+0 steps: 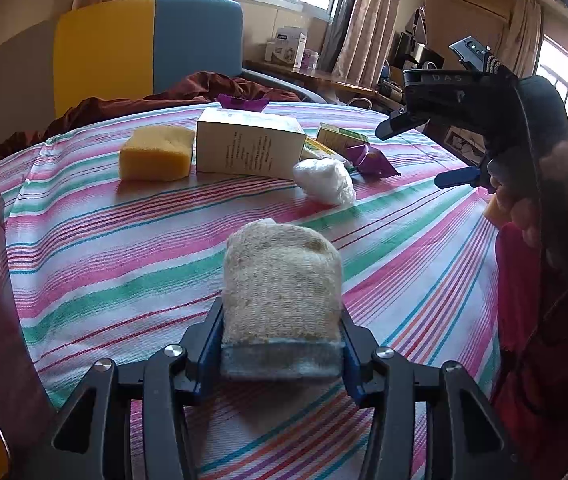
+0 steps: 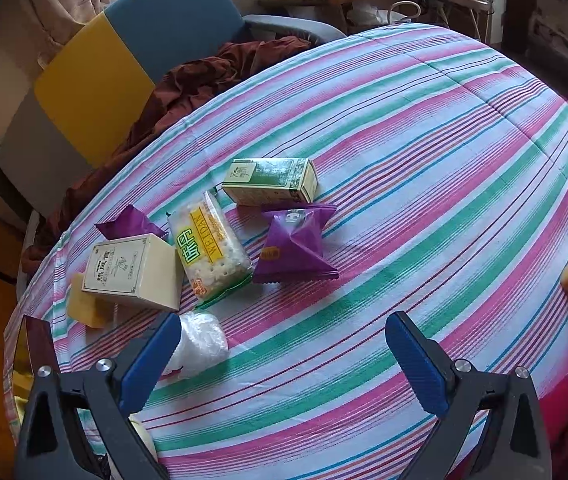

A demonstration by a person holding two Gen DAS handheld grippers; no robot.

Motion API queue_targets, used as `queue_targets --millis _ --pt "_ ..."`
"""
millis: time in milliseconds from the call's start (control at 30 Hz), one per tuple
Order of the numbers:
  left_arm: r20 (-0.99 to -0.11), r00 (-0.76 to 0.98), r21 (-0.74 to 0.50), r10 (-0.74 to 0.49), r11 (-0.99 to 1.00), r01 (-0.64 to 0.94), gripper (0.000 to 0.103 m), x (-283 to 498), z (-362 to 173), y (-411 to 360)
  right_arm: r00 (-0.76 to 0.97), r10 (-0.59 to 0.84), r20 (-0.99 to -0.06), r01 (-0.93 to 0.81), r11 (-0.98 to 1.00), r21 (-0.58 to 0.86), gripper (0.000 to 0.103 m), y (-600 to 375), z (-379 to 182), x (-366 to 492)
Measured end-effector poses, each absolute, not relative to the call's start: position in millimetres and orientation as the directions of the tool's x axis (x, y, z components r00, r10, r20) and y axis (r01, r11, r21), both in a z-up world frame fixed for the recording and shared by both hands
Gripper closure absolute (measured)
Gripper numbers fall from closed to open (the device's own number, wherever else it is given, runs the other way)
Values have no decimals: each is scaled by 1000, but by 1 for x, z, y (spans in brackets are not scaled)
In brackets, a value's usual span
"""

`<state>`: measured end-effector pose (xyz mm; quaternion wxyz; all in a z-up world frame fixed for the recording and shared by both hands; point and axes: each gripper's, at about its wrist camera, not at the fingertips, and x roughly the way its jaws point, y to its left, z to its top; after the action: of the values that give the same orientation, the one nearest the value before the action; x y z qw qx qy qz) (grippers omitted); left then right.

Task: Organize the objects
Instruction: 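Lift the grey sock with the left gripper while the right approaches the purple snack, then carry the grey sock toward the gold tray while the right grasps the purple snack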

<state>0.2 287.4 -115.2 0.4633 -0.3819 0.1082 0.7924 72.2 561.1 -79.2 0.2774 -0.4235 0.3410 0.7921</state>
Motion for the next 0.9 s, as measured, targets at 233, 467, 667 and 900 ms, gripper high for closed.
queue_targets --millis 233,467,667,900 --pt "-701 -269 -200 660 -545 -815 52 -2 -116 286 -454 165 -876 -769 -570 291 10 586 -77 53" --pt "-699 -264 -208 665 -542 -814 52 -2 -116 286 -321 177 -930 -809 -562 172 52 610 -115 22" --pt "-700 -267 -203 662 -543 -815 52 -2 -116 287 -275 229 -934 -744 -666 56 49 594 -118 7" --pt "-699 -263 -209 665 -542 -814 52 -3 -116 286 -291 237 -927 -728 -683 54 48 594 -119 11"
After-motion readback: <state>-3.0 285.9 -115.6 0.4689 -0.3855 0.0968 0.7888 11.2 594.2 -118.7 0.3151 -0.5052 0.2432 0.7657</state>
